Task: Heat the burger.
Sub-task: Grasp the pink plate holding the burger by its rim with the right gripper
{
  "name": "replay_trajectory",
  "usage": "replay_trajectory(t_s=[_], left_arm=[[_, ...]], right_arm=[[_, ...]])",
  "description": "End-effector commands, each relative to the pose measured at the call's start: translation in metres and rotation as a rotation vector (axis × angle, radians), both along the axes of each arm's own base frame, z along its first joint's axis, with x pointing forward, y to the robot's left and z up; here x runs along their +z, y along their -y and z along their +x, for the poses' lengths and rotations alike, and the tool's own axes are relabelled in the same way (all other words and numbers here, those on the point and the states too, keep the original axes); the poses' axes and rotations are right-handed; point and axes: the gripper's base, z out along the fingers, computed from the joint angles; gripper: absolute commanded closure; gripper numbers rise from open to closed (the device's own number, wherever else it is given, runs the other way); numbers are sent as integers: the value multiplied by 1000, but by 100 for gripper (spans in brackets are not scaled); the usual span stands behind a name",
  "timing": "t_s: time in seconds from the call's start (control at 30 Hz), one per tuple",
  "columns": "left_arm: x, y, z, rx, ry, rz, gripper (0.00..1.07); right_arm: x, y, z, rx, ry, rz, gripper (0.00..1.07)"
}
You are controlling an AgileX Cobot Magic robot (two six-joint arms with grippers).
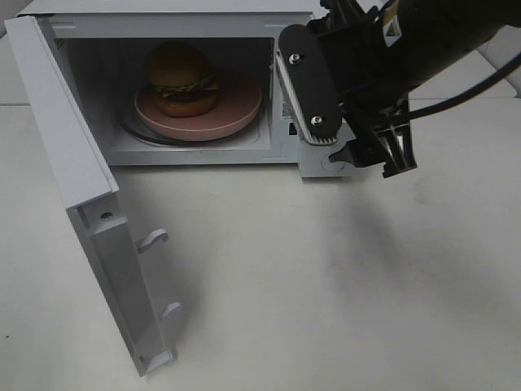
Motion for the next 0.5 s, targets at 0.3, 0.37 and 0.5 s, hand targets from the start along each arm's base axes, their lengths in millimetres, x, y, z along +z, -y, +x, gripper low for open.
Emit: replay_trajectory(t_s=[0.3,0.37,0.5], left_arm=[[-1,1,-2,4,17,-9,7],[-1,1,-2,4,17,-9,7],[-1,1,-2,4,17,-9,7]], right_arm=[[-19,-45,28,24,13,46,20],[-23,-47,30,26,14,44,20],[-38,-57,43,36,20,33,20]])
